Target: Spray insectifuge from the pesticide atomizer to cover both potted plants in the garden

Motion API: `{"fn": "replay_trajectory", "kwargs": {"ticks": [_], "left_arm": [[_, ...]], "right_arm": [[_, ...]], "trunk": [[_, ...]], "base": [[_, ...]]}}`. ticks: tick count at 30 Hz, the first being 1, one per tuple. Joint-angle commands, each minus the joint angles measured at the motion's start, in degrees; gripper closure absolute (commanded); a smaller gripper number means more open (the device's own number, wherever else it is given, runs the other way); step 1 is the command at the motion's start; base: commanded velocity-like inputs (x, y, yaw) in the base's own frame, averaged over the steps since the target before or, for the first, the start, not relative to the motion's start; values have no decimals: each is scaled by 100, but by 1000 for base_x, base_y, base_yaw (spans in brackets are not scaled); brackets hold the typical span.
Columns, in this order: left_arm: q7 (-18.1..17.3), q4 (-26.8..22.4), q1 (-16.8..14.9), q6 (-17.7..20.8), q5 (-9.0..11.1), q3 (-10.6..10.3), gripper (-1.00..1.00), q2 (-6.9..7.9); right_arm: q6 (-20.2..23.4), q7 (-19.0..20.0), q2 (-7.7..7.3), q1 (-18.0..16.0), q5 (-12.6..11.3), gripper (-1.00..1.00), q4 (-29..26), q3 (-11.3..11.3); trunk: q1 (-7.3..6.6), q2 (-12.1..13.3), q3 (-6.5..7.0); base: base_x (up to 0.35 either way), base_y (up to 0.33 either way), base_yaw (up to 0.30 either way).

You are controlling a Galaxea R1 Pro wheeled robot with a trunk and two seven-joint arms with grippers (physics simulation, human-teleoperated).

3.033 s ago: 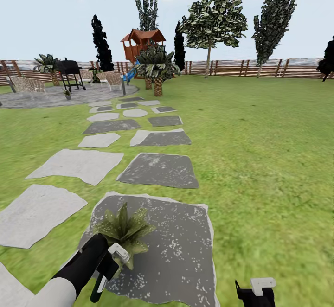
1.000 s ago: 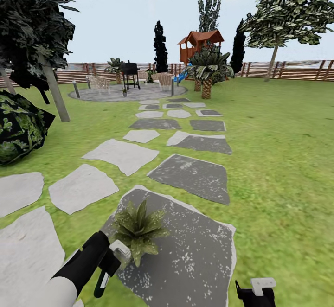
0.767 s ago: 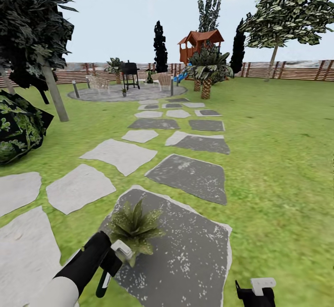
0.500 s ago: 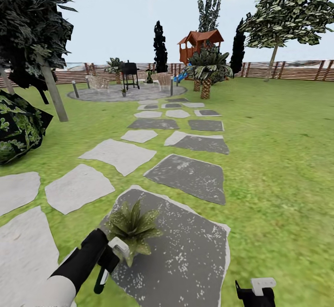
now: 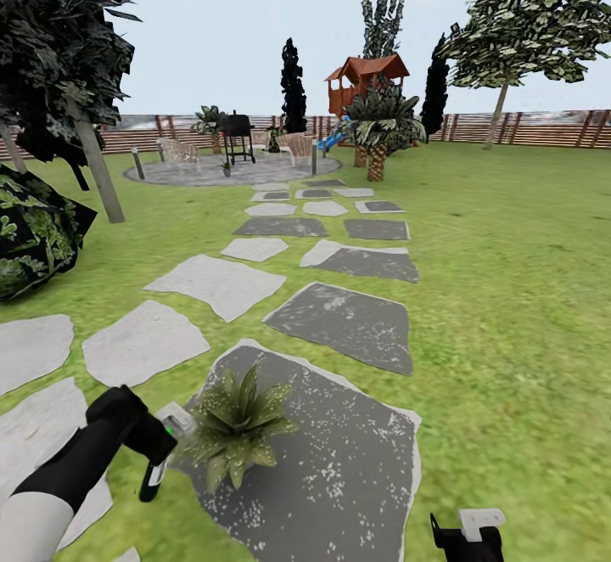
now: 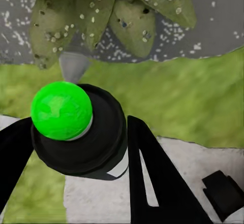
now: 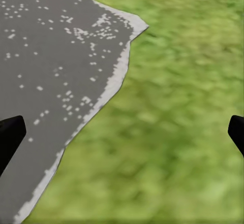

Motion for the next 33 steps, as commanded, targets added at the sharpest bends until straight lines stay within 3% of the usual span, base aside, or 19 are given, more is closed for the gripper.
{"fn": "replay_trajectory", "kwargs": {"ticks": [1,4,5,6,8,10,11,13,20,25,33], "left_arm": [[-57,-17,-9,40,-287,-9,100,-5],[-195,23,-234,44,-542,-30,100,-54],[-438,48,-358,44,-597,-45,100,-63],[-954,65,-552,44,-850,-156,100,-70],[-1428,71,-693,55,-1345,-332,100,-81],[-1959,60,-751,67,-1976,-421,100,-87],[-2202,33,-762,69,-2171,-436,100,-85],[-2466,13,-769,65,-2320,-447,100,-82],[-2613,-9,-772,55,-2392,-483,100,-118],[-2624,-5,-780,47,-2409,-910,100,-176],[-2885,3,-789,-7,-2441,-956,100,-146]], "right_arm": [[-14,-32,1,-4,63,-100,6,-20],[-14,-32,1,-4,61,-100,9,-20],[-14,-32,1,-4,60,-100,9,-20],[-14,-32,0,-4,61,-100,8,-25],[-14,-32,-5,-5,60,-100,7,-28],[-14,-37,-6,-5,59,-100,6,-28],[-14,-39,-7,-4,60,-100,6,-29],[-14,-40,-8,-4,59,-100,8,-29],[-14,-40,-8,-4,59,-100,3,-29],[-14,-42,-5,-4,59,-100,3,-29],[-14,-48,-7,-4,59,-100,3,-29]], "trunk": [[-1,-2,-6],[-1,-2,-6],[-1,-2,-6],[-1,-2,-6],[-1,-2,-6],[-1,-2,-6],[-1,-2,-6],[-1,-2,-6],[-1,-2,-5],[-1,-2,2],[-1,-2,3]], "base": [[0,0,0],[49,5,0],[113,44,0],[169,77,0],[236,105,0],[287,123,0],[302,129,0],[308,130,0],[207,69,-11],[7,2,-257],[0,0,-171]]}}
